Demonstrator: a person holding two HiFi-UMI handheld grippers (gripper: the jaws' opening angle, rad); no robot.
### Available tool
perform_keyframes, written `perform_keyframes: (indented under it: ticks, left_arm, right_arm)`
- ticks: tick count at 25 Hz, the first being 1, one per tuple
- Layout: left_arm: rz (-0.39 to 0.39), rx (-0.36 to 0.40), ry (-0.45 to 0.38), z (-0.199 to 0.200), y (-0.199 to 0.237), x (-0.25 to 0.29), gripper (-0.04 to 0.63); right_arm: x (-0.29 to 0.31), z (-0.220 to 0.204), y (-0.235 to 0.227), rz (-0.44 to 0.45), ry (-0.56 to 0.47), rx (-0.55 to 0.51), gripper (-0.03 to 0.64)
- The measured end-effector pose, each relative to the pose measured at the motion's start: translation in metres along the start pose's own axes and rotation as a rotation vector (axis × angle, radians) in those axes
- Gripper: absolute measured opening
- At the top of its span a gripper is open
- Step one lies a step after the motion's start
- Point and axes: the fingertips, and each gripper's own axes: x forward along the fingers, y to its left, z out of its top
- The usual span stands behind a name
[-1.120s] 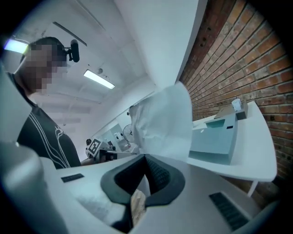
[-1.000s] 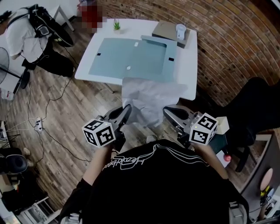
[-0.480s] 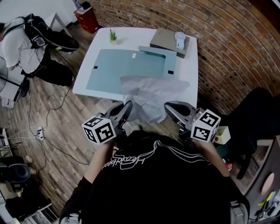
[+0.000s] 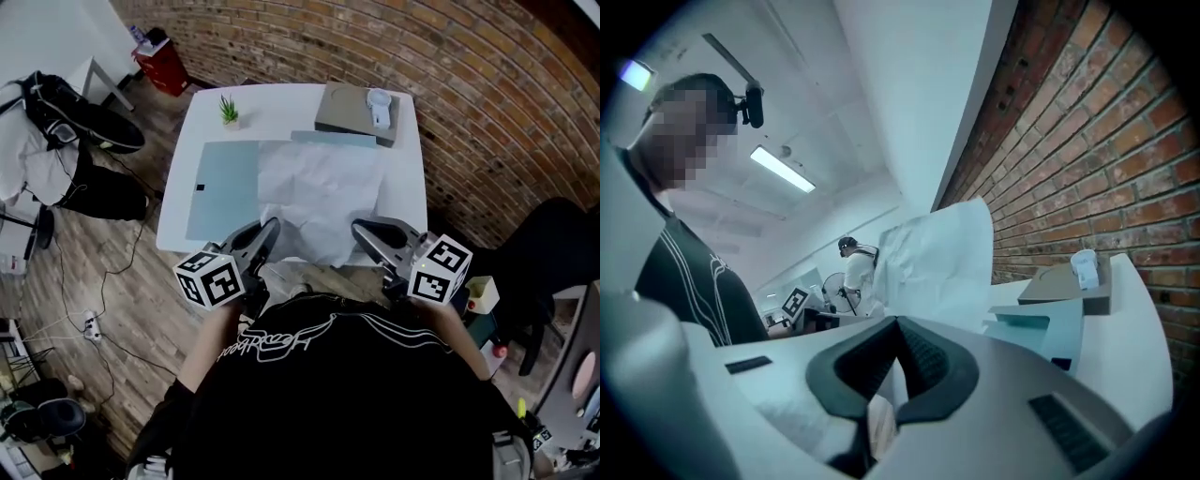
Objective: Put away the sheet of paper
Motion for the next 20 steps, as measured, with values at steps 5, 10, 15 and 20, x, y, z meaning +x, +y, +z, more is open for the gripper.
perform_keyframes:
  ticks: [5, 10, 15, 20]
  left_arm:
    - [-0.016, -0.023, 0.021, 0.029, 0.032, 0.003, 0.031]
    - [0.000, -0.037, 0.026, 0.049, 0.070, -0.002, 0.031]
    - [0.002, -0.055, 0.025, 0.060, 0.104, -0.004, 0.031]
    - [0.021, -0.074, 0.040, 0.063, 0.135, -0.006, 0.031]
  right_arm:
    - [0.031, 0.017, -0.010, -0.035, -0.021, 0.014, 0.005]
    - [0.059, 0.022, -0.016, -0.055, -0.022, 0.020, 0.005]
    - [0.080, 0.022, -0.026, -0.081, -0.027, 0.018, 0.005]
    - [0.094, 0.023, -0.034, -0.095, -0.032, 0.018, 0.005]
